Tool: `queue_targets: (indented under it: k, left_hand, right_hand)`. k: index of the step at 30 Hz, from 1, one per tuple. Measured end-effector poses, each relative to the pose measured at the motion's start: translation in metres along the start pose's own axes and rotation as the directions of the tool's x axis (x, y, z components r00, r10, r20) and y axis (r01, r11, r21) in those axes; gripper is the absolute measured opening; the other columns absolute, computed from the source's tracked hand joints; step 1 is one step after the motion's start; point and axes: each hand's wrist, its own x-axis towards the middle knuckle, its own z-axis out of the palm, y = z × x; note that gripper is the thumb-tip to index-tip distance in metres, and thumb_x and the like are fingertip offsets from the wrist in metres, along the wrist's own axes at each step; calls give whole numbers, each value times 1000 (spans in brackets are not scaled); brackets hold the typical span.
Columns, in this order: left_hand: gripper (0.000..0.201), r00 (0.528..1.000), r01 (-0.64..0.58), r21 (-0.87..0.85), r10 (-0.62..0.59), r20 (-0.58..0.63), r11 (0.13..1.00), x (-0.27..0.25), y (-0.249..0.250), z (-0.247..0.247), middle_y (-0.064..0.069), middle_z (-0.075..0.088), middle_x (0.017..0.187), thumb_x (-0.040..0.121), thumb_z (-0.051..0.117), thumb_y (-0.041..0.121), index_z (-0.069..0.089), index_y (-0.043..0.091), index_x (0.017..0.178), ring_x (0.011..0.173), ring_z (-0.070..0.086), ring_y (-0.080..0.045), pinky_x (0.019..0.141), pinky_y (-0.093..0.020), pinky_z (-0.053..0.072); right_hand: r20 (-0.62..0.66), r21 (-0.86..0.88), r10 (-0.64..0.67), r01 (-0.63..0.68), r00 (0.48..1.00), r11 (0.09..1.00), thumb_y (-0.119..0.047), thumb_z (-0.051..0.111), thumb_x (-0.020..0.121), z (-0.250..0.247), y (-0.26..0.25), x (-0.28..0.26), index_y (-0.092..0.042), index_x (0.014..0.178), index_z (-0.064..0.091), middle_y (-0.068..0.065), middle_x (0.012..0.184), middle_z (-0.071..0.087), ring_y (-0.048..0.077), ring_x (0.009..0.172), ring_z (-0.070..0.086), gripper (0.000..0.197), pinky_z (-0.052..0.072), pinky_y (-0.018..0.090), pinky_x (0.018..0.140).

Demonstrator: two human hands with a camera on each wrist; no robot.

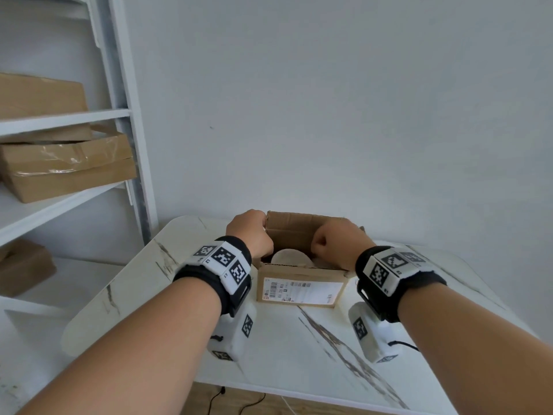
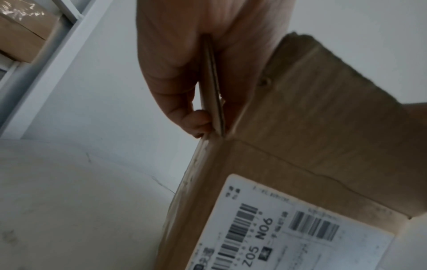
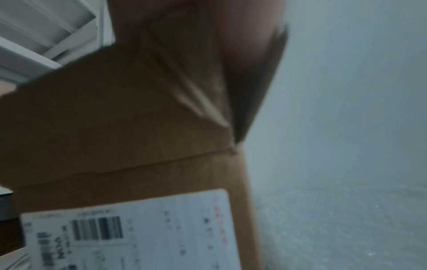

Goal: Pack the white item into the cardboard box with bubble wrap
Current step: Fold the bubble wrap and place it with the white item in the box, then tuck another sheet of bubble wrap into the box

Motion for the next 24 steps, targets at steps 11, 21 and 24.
queue_targets:
  k: [11, 21, 24]
  left_hand:
    - [33, 999, 48, 9, -48, 11, 999, 8, -7, 3, -6, 64, 88, 67, 62, 4, 62, 9, 100, 78, 65, -24, 59, -28, 47]
    - [37, 999, 39, -3, -39, 30, 999, 18, -12, 7, -11, 66, 94, 68, 65, 3, 64, 5, 105, 74, 63, -24, 62, -29, 47]
    - [38, 999, 40, -6, -39, 37, 999, 20, -14, 8, -10, 65, 89, 68, 64, 3, 64, 5, 106, 76, 65, -26, 62, -29, 47]
  right_hand:
    - [-327, 165, 374, -337, 868, 927, -14, 37, 91, 8, 59, -12, -9, 87, 52, 8, 87, 62, 26, 75, 50, 16, 38, 31, 65]
    - [107, 47, 419, -426, 902, 904, -32, 66, 84, 66, 78, -26, -10, 109, 64, 5, 114, 64, 21, 107, 60, 33, 48, 30, 89]
    - [96, 42, 447, -452, 890, 891, -24, 64, 84, 73, 83, -20, -14, 97, 69, 3, 103, 69, 21, 95, 64, 18, 51, 29, 78]
